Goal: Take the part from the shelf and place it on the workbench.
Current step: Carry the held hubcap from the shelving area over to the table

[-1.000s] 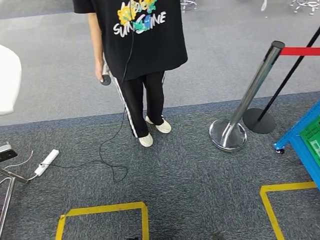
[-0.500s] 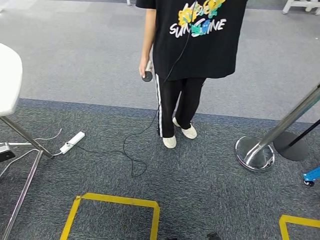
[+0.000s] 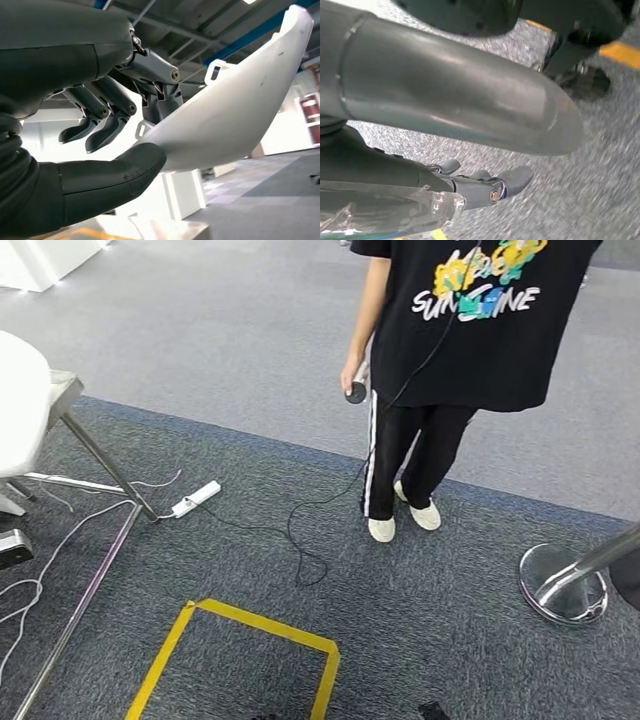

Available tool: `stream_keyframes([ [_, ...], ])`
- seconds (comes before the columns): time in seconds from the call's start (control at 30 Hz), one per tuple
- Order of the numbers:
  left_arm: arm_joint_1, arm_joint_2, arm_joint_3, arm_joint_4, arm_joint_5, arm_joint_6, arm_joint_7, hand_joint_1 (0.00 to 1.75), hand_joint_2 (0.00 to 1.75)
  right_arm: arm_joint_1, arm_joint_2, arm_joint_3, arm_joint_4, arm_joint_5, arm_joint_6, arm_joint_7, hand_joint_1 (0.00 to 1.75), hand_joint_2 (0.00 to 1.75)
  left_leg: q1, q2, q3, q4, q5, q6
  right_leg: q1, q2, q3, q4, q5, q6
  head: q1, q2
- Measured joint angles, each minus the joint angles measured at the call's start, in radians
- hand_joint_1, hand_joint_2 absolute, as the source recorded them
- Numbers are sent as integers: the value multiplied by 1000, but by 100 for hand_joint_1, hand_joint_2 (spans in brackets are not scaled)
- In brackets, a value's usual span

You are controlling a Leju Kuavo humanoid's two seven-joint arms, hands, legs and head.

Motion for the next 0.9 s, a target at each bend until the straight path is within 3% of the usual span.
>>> stream_keyframes([
  [0.07, -5, 0, 0, 0, 0, -1, 0, 175, 175, -1, 0, 0, 0, 0, 2, 0, 0, 0, -1, 46, 76, -136, 58, -5, 2, -26, 6, 3, -8, 11, -2, 0],
  [0.13, -9, -1, -1, 0, 0, -2, 0, 175, 175, -2, 0, 0, 0, 1, 3, 0, 0, 0, -7, 75, 116, -211, 73, 8, 9, -48, 13, 6, -18, 22, -2, 0],
  [0.2, -9, -2, -1, -1, -1, -3, 0, 175, 175, -4, -1, 0, 0, 1, 3, 0, 0, 0, -10, 53, 115, -214, 68, 29, 11, -71, 22, 3, -25, 31, 0, 0],
  [0.23, -8, -1, -1, -1, -2, -3, 0, 175, 175, -6, -1, 0, 0, 1, 3, 0, 0, 0, -9, 40, 115, -214, 67, 37, 9, -67, 23, 5, -30, 36, 1, 0],
  [0.3, -10, 2, -1, -2, -1, -4, 0, 175, 175, -9, -1, 1, 0, 1, 4, 0, 0, 0, -7, 16, 116, -215, 67, 50, 4, -18, 3, 53, -59, 45, 3, 0],
  [0.37, -12, 1, -1, -3, 1, -5, 0, 175, 175, -9, -1, 1, 0, 1, 4, 0, 0, 0, -7, -4, 117, -215, 66, 58, 2, 37, -61, 177, -114, 47, 8, 0],
  [0.43, -11, -3, -3, -3, 4, -8, 0, 175, 175, -5, 0, 1, 0, 1, 4, 1, 0, 0, -11, -30, 118, -215, 64, 64, 4, 49, -134, 296, -148, 43, 9, 0],
  [0.47, -11, -4, -3, -3, 7, -10, 0, 175, 175, -3, 0, 1, 0, 1, 4, 2, 0, 0, -14, -45, 119, -215, 63, 65, 5, 50, -151, 309, -138, 38, 9, 0],
  [0.5, -10, -6, -4, -3, 12, -12, 0, 175, 175, -2, 0, 1, 0, 1, 4, 2, 0, 0, -15, -60, 120, -215, 63, 66, 7, 54, -147, 279, -108, 32, 9, 0],
  [0.53, -10, -8, -4, -3, 18, -14, 0, 175, 175, -2, 0, 1, 0, 1, 4, 2, 0, 0, -15, -75, 121, -215, 63, 66, 9, 64, -123, 213, -63, 25, 9, 0],
  [0.6, -11, -13, -4, -3, 30, -18, -1, 175, 175, -3, -1, 1, 0, 1, 4, 2, 0, 0, -14, -102, 121, -214, 62, 63, 9, 113, -64, 71, 1, 16, 9, 0],
  [0.67, -10, -17, -6, -3, 35, -21, -3, 175, 175, -4, -1, 1, 0, 0, 4, 2, 0, 0, -10, -125, 117, -215, 64, 55, 9, 136, -32, 12, 15, 17, 10, 0],
  [0.73, -7, -18, -6, -3, 37, -22, -5, 175, 175, -5, 0, 1, 0, -1, 4, 2, 0, 0, -4, -145, 113, -219, 67, 43, 10, 113, -24, 5, 17, 16, 12, 0],
  [0.8, -9, -17, -7, -3, 38, -23, -7, 175, 175, -6, 0, 1, 0, -1, 3, 2, 0, 0, -8, -109, 99, -194, 46, 33, 7, 89, -16, -9, 22, 7, 9, 0],
  [0.87, -15, -21, -10, -3, 40, -23, -8, 175, 175, -6, 0, 1, 0, -2, 3, 2, 0, 0, -12, -42, 51, -93, -11, 26, 6, 61, -10, -17, 23, 1, 5, 0],
  [0.9, -16, -25, -12, -2, 41, -23, -8, 175, 175, -5, 0, 1, 0, -2, 2, 2, 0, 0, -10, -24, 19, -27, -40, 22, 6, 47, -9, -18, 21, 0, 5, 0],
])
